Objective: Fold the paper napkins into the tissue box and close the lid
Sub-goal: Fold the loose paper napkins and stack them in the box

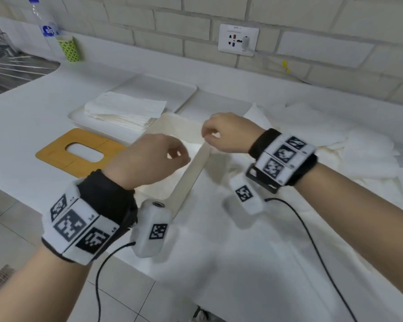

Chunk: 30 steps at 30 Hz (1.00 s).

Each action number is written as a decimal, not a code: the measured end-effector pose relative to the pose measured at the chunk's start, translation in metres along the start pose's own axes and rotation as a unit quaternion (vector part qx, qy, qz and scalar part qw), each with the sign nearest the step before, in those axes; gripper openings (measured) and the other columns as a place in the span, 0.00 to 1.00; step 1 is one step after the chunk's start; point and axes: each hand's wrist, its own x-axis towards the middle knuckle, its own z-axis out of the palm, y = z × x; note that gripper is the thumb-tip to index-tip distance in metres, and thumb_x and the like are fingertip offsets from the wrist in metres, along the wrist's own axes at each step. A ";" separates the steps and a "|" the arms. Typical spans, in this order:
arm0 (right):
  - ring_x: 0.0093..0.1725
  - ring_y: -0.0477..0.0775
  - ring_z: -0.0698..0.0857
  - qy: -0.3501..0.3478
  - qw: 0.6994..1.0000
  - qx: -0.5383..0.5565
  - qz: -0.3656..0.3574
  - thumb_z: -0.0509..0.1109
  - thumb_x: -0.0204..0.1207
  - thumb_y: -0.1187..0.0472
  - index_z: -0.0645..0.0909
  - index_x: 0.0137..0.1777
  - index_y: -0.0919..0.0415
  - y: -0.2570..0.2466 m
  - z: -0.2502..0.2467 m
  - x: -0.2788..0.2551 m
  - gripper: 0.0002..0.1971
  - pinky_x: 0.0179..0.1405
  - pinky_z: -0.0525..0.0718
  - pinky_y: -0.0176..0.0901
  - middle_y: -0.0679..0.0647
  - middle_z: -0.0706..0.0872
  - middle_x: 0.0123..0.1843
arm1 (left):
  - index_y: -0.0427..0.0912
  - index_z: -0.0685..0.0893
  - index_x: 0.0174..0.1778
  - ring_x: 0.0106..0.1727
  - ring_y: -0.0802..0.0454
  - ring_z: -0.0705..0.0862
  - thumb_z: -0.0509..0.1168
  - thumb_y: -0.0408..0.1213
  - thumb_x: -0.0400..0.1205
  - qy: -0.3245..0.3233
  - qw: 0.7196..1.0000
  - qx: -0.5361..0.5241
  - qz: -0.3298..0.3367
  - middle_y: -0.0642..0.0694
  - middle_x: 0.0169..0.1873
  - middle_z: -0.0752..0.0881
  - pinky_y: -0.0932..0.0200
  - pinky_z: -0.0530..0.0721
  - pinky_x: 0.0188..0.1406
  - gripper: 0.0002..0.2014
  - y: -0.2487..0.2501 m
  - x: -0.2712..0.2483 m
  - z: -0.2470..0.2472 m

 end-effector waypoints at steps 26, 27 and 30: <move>0.47 0.51 0.78 -0.108 0.989 0.065 0.071 0.62 0.79 0.61 0.80 0.57 0.59 0.050 0.028 -0.174 0.10 0.48 0.76 0.46 0.48 0.79 0.47 | 0.51 0.81 0.57 0.57 0.56 0.77 0.76 0.43 0.72 -0.245 0.957 0.065 0.143 0.55 0.54 0.81 0.65 0.71 0.49 0.19 0.080 0.027 0.127; 0.45 0.50 0.77 -0.062 0.990 0.101 0.075 0.63 0.79 0.61 0.80 0.56 0.60 0.054 0.021 -0.176 0.09 0.47 0.75 0.44 0.49 0.79 0.45 | 0.49 0.83 0.54 0.53 0.55 0.80 0.75 0.43 0.74 -0.226 0.964 0.024 0.135 0.54 0.50 0.83 0.66 0.72 0.45 0.14 0.080 0.027 0.126; 0.38 0.40 0.77 0.083 0.971 0.201 0.104 0.66 0.78 0.62 0.80 0.50 0.60 0.062 0.007 -0.178 0.04 0.39 0.72 0.28 0.47 0.80 0.40 | 0.51 0.85 0.38 0.37 0.58 0.84 0.71 0.45 0.78 -0.164 0.972 -0.104 0.130 0.55 0.34 0.86 0.72 0.74 0.31 0.04 0.082 0.030 0.124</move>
